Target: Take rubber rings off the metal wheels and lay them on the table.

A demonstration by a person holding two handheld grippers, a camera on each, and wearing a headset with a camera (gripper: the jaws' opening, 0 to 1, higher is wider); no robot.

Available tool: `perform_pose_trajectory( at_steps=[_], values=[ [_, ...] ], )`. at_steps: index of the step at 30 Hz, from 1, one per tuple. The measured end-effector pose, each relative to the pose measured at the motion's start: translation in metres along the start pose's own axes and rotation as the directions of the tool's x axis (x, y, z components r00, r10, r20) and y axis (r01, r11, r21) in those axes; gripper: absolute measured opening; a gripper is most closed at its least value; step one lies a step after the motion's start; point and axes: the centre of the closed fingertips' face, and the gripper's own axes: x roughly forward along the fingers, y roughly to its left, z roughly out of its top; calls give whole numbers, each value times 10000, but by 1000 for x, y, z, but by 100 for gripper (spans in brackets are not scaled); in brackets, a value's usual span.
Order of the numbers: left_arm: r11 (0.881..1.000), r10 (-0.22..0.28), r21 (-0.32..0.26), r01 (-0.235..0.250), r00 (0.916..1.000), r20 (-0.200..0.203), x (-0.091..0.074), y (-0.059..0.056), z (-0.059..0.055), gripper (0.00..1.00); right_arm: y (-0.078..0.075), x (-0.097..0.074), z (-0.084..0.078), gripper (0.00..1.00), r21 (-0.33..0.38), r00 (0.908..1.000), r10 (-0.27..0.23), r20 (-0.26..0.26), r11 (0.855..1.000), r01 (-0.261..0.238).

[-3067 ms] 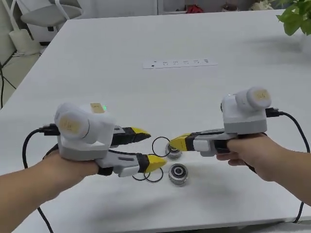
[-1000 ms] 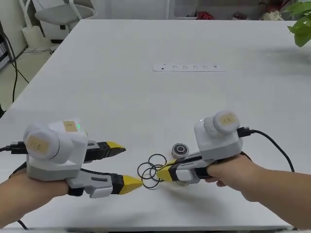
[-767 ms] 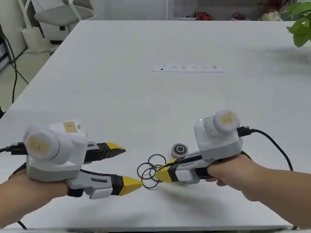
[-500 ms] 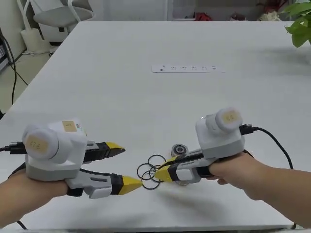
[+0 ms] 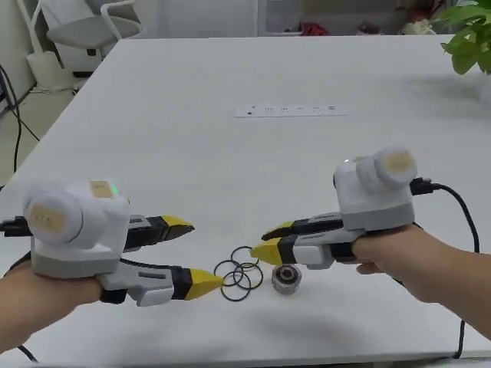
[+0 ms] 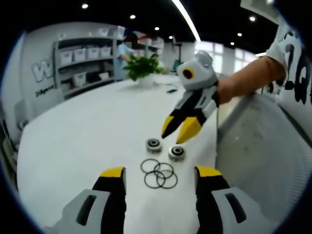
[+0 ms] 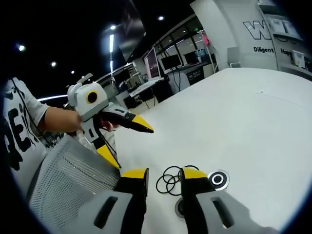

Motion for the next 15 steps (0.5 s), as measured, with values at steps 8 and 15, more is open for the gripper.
perform_pose_trajectory(
  at_steps=[8, 15],
  values=[
    [9998, 174, -33, -173, 9992, 364, -9, 3, 15, 61, -7, -26, 13, 32, -397, 9981, -438, 441, 9982, 455],
    [9994, 329, -75, -325, 9976, 601, -14, 6, 23, 63, -11, -49, 19, 41, -934, 9937, -830, 751, 9916, 898]
  ],
)
